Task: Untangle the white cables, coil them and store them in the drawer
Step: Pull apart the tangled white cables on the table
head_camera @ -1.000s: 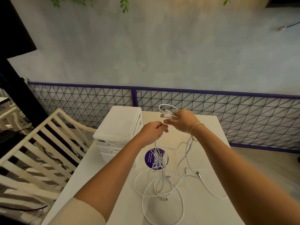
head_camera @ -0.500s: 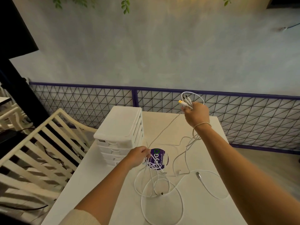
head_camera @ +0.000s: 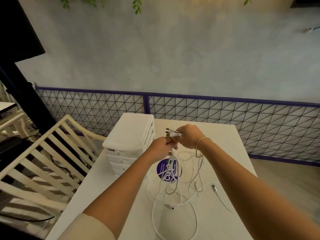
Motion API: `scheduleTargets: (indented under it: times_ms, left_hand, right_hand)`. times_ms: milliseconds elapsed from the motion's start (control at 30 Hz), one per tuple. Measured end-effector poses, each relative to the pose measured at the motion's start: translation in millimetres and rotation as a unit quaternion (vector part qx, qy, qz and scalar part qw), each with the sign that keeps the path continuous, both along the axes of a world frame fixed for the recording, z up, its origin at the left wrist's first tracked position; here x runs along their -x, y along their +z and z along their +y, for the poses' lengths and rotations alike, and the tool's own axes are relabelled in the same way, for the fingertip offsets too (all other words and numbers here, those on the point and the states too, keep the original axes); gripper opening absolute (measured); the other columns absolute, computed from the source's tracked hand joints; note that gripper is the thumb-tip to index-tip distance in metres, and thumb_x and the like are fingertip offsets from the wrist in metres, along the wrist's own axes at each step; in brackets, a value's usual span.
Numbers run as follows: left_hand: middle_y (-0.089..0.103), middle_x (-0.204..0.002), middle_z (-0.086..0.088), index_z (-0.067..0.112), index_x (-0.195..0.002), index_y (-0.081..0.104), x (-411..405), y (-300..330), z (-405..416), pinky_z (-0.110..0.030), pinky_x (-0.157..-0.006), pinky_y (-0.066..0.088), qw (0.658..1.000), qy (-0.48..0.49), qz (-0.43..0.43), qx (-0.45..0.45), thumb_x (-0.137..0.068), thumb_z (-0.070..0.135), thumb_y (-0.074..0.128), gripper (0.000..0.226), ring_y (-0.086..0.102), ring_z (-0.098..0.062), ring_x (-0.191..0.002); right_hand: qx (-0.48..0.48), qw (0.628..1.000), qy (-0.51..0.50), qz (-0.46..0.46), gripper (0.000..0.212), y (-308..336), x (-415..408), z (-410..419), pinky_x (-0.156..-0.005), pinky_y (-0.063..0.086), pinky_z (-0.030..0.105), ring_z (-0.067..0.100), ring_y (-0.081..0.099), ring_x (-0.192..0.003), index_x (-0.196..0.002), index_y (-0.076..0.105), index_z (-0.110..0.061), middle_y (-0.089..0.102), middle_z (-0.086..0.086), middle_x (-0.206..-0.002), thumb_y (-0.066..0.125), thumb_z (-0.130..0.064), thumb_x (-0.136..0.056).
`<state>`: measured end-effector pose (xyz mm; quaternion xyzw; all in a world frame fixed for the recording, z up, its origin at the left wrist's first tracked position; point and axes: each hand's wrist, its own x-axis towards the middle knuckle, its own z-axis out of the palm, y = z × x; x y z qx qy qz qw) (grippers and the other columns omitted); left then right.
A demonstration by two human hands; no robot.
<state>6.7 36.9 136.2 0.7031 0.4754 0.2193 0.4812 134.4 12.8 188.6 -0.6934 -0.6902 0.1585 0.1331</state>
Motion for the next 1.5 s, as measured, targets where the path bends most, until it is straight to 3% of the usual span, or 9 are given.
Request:
scheduleTargets:
  times_ms: [200,467,633,800,933,1100,1200,1333,1500]
  left_hand:
    - [0.064,-0.084,-0.003,0.016,-0.081,0.061,8.0,-12.2,-0.7,-0.039,-0.087,0.055,1.000,0.026,-0.009,0.007,-0.097,0.027,0.048,0.023,0.063,-0.020,-0.081]
    - [0.066,-0.084,0.001,0.020,-0.082,0.059,20.8,-36.9,-0.8,-0.042,-0.098,0.048,0.997,-0.026,0.040,0.058,-0.098,0.033,0.044,0.026,0.063,-0.026,-0.088]
    - [0.055,-0.082,0.005,0.025,-0.080,0.052,26.9,-48.4,-8.2,-0.028,-0.073,0.039,0.992,-0.042,0.108,0.046,-0.099,0.034,0.042,0.023,0.049,-0.012,-0.075]
    - [0.051,-0.074,0.006,0.022,-0.091,0.056,35.3,-58.2,-10.7,-0.025,-0.067,0.037,0.995,-0.006,0.090,0.047,-0.098,0.035,0.045,0.018,0.043,-0.011,-0.067]
    - [0.064,-0.082,-0.007,0.024,-0.081,0.061,27.8,-52.4,-5.6,-0.043,-0.085,0.052,0.997,-0.017,0.052,0.057,-0.092,0.030,0.056,0.014,0.055,-0.017,-0.075]
    - [0.066,-0.088,0.000,0.027,-0.082,0.058,19.1,-35.6,-2.7,-0.032,-0.075,0.050,0.998,-0.026,0.061,0.021,-0.095,0.026,0.054,0.013,0.058,-0.012,-0.070]
    - [0.064,-0.096,0.000,0.026,-0.086,0.054,11.3,-22.7,0.0,-0.028,-0.066,0.047,0.998,-0.030,0.060,0.005,-0.097,0.024,0.050,0.011,0.052,-0.012,-0.060]
    - [0.065,-0.111,-0.004,0.026,-0.098,0.051,4.2,-13.1,1.9,-0.028,-0.065,0.045,0.997,-0.037,0.070,-0.016,-0.097,0.030,0.048,0.005,0.057,-0.020,-0.080]
    - [0.063,-0.100,0.000,0.020,-0.105,0.056,7.9,-13.7,1.9,-0.026,-0.064,0.047,0.997,-0.010,0.004,0.071,-0.097,0.037,0.046,0.021,0.055,-0.015,-0.075]
  right_hand:
    - [0.056,0.996,0.002,-0.072,0.038,5.0,-8.1,-1.1,-0.063,0.036,0.026,0.019,0.049,-0.080,-0.102,0.066,-0.003,0.063,0.013,-0.093,0.052,-0.037,-0.092]
    - [-0.048,0.995,-0.077,0.029,0.027,-1.4,-17.5,0.8,-0.061,0.033,0.025,0.018,0.046,-0.080,-0.094,0.065,-0.006,0.052,0.004,-0.082,0.057,-0.031,-0.091]
    - [-0.093,0.986,-0.118,0.077,0.025,-8.6,-21.7,2.1,-0.065,0.037,0.027,0.019,0.048,-0.079,-0.096,0.066,-0.006,0.059,0.009,-0.084,0.057,-0.029,-0.091]
    - [-0.126,0.971,-0.168,0.113,0.025,-8.4,-29.2,6.6,-0.065,0.036,0.027,0.020,0.049,-0.077,-0.096,0.065,-0.006,0.062,0.012,-0.084,0.054,-0.028,-0.092]
    - [-0.119,0.965,-0.199,0.121,0.024,-7.3,-31.4,11.0,-0.051,0.032,0.023,0.020,0.048,-0.075,-0.097,0.065,-0.004,0.061,0.014,-0.083,0.053,-0.025,-0.093]
    - [-0.092,0.984,-0.116,0.102,0.028,-2.6,-23.2,9.4,-0.072,0.038,0.023,0.017,0.050,-0.083,-0.115,0.064,-0.014,0.066,0.008,-0.100,0.061,-0.023,-0.088]
    - [-0.024,0.999,-0.019,0.025,0.026,-3.7,-10.2,6.7,-0.064,0.037,0.022,0.015,0.050,-0.080,-0.107,0.066,-0.014,0.061,0.003,-0.089,0.063,-0.029,-0.087]
    - [0.046,0.998,0.010,-0.034,0.024,-5.1,-4.9,6.5,-0.052,0.032,0.021,0.018,0.049,-0.077,-0.095,0.066,-0.009,0.056,0.004,-0.082,0.058,-0.031,-0.090]
    - [0.072,0.993,0.004,-0.094,0.032,-3.2,-7.0,8.1,-0.060,0.035,0.025,0.018,0.048,-0.079,-0.103,0.065,-0.006,0.057,0.008,-0.086,0.053,-0.034,-0.093]
